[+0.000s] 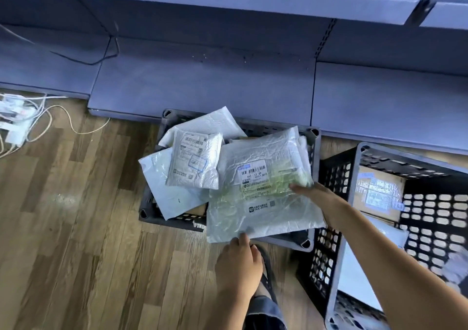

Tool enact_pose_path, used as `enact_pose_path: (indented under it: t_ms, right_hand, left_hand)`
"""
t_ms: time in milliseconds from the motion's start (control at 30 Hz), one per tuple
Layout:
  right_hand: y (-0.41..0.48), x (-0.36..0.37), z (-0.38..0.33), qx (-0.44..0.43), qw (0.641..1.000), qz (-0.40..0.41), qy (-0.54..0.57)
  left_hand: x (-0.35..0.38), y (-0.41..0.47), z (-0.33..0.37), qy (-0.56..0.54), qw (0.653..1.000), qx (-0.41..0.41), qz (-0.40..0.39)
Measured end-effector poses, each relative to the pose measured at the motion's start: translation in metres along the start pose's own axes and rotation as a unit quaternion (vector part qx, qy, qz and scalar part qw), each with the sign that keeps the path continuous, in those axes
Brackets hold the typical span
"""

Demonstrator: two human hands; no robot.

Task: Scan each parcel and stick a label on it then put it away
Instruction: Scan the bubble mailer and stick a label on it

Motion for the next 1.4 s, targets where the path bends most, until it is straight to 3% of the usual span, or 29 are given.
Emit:
enact_pose_path:
  t_ms: [100,267,400,700,833,1067,1400]
  right_hand:
    - [0.012,-0.004,-0.001,-0.004,1.0,-0.017,-0.019]
    - [0.025,-0.008,-0.015,-0.021,0.996,0.091,0.004]
    - [0.028,0.006,-0.031,-0.058,0.996,0.073,0.016]
    - [0.005,-0.012,-0.025,-0.058,0.988,0.127,0.064]
    - [-0.045,-0.037,-0.022,-0.063,0.98,0.165,0.087]
    - [-0.168,-0.071,-0.043,-0.113,0.97,0.166,0.135]
    - [-0.34,-0.093,-0.137,-0.302,0.928,0.141,0.166]
  left_hand:
    - [0.002,0.006,-0.005,-0.002,1.0,0.0,0.001]
    - [-0.003,0.016,-0.007,-0.001,1.0,0.0,0.008]
    - [-0.009,0.023,-0.006,0.004,1.0,0.003,0.014]
    - [-0.016,0.014,-0.01,0.002,1.0,-0.008,0.022]
    - [-0.038,-0.003,-0.001,-0.015,0.999,-0.018,0.029]
    - [-0.147,-0.05,0.034,-0.011,0.996,-0.021,0.087]
    - [-0.294,-0.129,0.07,-0.061,0.971,-0.03,0.227]
Point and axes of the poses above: each hand's wrist, its own y-axis towards the middle knuckle, its own x-axis out of the palm, z = x × y, the point moved 4 cm from there along y, towards the middle knuckle, and after that the axes turned 15 degrees about -y, right-handed, at the moved point
